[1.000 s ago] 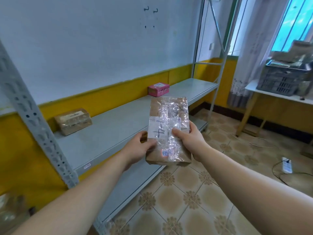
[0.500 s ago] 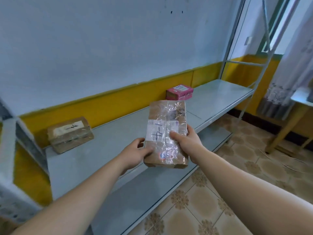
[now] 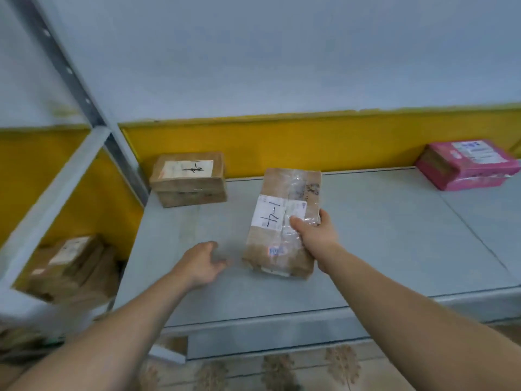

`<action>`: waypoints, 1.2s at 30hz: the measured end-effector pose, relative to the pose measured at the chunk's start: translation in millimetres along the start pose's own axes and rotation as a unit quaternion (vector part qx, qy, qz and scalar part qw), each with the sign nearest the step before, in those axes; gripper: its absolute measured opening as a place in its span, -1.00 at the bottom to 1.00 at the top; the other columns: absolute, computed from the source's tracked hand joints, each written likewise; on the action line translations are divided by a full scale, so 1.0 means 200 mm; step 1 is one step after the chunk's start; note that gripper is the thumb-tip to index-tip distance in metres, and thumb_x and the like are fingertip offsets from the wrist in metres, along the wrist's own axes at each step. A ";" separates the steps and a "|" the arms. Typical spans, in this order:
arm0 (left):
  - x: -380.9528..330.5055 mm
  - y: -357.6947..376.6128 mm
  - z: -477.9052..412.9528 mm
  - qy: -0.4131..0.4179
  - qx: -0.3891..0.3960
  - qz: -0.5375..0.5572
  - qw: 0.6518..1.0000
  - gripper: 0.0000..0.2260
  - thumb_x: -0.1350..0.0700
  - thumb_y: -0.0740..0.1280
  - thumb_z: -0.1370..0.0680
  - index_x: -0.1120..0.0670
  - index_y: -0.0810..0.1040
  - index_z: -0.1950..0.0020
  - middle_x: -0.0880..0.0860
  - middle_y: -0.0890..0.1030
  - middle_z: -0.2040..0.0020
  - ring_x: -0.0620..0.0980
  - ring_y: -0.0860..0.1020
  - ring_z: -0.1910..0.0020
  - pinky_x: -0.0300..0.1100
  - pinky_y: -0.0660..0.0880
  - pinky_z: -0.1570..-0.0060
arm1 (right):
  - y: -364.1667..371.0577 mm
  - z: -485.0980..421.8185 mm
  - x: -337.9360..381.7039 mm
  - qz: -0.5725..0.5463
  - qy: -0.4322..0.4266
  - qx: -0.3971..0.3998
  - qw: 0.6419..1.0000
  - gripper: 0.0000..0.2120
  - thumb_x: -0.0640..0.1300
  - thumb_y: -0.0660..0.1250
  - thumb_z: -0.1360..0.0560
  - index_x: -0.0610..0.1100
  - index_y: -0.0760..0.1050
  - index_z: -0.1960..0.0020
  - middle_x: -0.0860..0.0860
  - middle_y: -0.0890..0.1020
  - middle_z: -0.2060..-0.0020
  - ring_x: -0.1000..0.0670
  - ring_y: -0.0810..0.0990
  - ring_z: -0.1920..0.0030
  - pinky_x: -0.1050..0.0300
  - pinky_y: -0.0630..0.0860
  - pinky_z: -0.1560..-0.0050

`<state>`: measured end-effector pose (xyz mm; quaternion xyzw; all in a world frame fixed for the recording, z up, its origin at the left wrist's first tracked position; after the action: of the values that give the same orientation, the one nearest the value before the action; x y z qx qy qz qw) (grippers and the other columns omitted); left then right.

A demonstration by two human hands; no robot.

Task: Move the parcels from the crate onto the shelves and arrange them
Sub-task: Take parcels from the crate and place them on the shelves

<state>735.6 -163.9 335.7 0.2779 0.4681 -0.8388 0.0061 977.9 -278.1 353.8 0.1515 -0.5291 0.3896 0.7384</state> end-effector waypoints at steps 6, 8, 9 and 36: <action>0.23 0.08 -0.10 -0.071 -0.028 -0.192 0.978 -0.35 -0.36 0.00 -0.57 -0.14 -0.08 -0.58 -0.02 -0.14 -0.61 0.09 -0.15 -0.57 0.22 -0.09 -0.47 | 0.08 -0.21 0.02 0.104 -0.005 -0.033 0.994 -0.46 0.10 0.43 -0.43 -0.02 0.34 -0.32 -0.06 0.51 -0.28 -0.15 0.50 -0.31 -0.16 0.45 -0.33; 0.26 0.11 -0.10 -0.070 -0.039 -0.205 0.975 -0.35 -0.39 -0.08 -0.55 -0.18 -0.14 -0.57 -0.05 -0.19 -0.60 0.07 -0.19 -0.57 0.27 -0.13 -0.46 | 0.08 -0.21 0.08 0.229 -0.081 -0.029 0.970 -0.18 0.12 0.40 -0.47 -0.04 0.07 -0.58 -0.08 0.20 -0.53 -0.13 0.20 -0.52 -0.13 0.22 -0.50; 0.27 0.12 -0.10 -0.068 -0.048 -0.208 0.975 -0.34 -0.40 -0.10 -0.54 -0.19 -0.16 -0.57 -0.05 -0.21 -0.60 0.06 -0.20 -0.57 0.27 -0.15 -0.46 | 0.06 -0.19 0.12 0.277 -0.139 -0.013 0.951 -0.14 0.14 0.38 -0.49 0.00 -0.02 -0.61 -0.05 0.07 -0.58 -0.10 0.07 -0.57 -0.11 0.12 -0.54; 0.31 0.13 -0.12 -0.061 -0.089 -0.196 0.975 -0.30 -0.39 -0.07 -0.52 -0.14 -0.15 -0.59 -0.02 -0.18 -0.60 0.04 -0.25 -0.56 0.21 -0.18 -0.48 | 0.45 -0.41 0.30 0.619 -0.174 -0.013 0.766 -0.27 0.39 -0.20 -0.58 0.03 -0.11 -0.63 -0.11 -0.10 -0.62 -0.34 -0.20 -0.56 -0.32 -0.23 -0.50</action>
<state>700.5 -142.9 276.2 0.1274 0.5848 -0.7941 -0.1056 975.2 -142.0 358.8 -0.1539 -0.6325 0.7221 0.2341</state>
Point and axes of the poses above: each hand's wrist, its own z-axis away from the middle knuckle, its own y-axis out of the palm, x = y × z, the point moved 6 cm from there along -z, towards the middle knuckle
